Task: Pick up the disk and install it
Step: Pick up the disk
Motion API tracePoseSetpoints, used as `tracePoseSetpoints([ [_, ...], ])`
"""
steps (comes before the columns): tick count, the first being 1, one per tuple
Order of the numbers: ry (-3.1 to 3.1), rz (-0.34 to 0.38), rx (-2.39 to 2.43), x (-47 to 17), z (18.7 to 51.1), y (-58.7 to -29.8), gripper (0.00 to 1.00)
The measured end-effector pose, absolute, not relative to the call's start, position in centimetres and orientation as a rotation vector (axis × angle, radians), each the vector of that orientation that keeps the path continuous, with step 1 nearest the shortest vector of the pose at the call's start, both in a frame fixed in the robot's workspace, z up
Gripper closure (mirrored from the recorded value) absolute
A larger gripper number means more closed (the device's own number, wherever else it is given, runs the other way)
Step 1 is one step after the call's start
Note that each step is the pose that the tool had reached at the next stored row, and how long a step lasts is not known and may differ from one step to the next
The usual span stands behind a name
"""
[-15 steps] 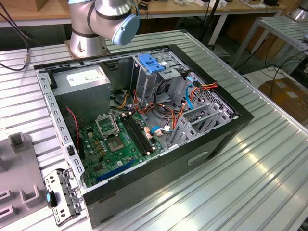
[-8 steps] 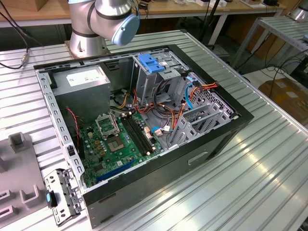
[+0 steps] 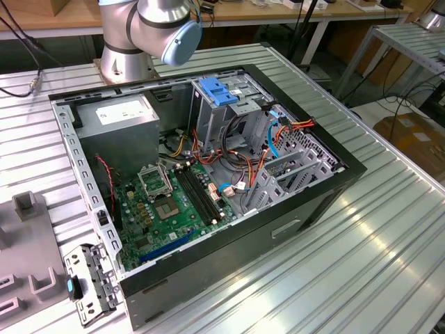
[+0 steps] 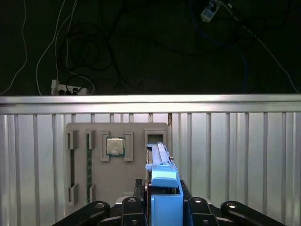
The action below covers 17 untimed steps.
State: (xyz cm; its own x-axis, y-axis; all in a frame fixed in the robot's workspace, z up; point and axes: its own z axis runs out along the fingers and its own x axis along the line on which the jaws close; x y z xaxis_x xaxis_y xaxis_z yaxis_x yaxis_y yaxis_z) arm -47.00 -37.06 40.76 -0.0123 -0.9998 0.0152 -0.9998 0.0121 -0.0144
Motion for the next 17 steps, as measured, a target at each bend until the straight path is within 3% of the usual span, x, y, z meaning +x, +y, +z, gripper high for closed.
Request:
tracePoseSetpoints([
  [17,-2.234,0.033,2.207,-47.0,44.6,-37.1,0.63],
])
